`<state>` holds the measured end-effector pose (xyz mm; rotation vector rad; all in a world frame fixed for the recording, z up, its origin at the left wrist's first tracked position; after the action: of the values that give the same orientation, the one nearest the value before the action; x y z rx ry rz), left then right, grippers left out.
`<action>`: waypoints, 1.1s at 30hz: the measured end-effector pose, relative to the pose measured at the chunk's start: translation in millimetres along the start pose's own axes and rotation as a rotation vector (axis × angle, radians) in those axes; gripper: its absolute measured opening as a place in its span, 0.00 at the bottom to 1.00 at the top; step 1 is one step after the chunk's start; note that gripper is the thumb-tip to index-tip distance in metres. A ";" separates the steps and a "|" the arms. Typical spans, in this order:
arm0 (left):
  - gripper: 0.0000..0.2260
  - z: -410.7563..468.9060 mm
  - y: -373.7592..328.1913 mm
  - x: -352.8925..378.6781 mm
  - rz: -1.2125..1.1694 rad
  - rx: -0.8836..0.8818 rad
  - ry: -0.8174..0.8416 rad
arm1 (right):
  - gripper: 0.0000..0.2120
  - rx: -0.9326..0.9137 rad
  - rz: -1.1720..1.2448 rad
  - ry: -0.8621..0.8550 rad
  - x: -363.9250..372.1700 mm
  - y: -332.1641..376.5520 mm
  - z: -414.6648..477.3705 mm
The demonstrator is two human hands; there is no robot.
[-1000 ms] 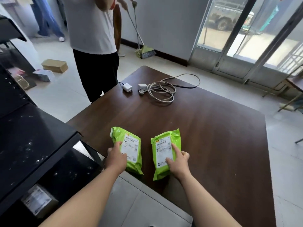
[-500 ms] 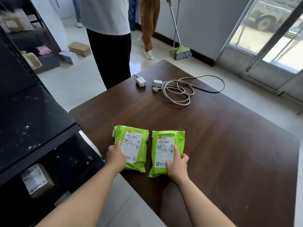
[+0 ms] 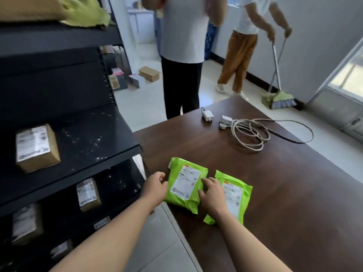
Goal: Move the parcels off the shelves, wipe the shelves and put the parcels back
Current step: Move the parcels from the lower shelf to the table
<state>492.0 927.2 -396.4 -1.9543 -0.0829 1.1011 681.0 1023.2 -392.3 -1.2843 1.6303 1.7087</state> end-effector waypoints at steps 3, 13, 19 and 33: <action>0.15 -5.6 14.5 -38.5 -0.082 -0.040 -0.091 | 0.19 -0.113 0.030 0.013 4.6 42.5 -3.3; 0.09 -25.4 85.8 -172.8 -0.224 -0.197 -0.443 | 0.08 -0.433 0.075 0.088 33.8 197.3 -36.6; 0.09 -44.8 132.6 -256.0 -0.247 -0.256 -0.561 | 0.16 -0.540 0.126 0.145 63.0 281.0 -75.3; 0.11 -59.4 274.6 -443.8 -0.020 -0.363 -0.735 | 0.17 -0.628 0.151 0.235 166.4 449.5 -155.5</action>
<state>174.6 524.6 -282.5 -1.7353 -0.7369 1.8380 279.5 741.5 -276.9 -1.7321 1.3790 2.3569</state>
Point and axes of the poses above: each hand's wrist, its own z-axis towards the middle knuckle, its own x-axis out of the palm, y = z × x, the point moved 8 cm from there along z, towards the middle knuckle, and after that the axes turned 9 degrees about -y, right-handed, at the moved point
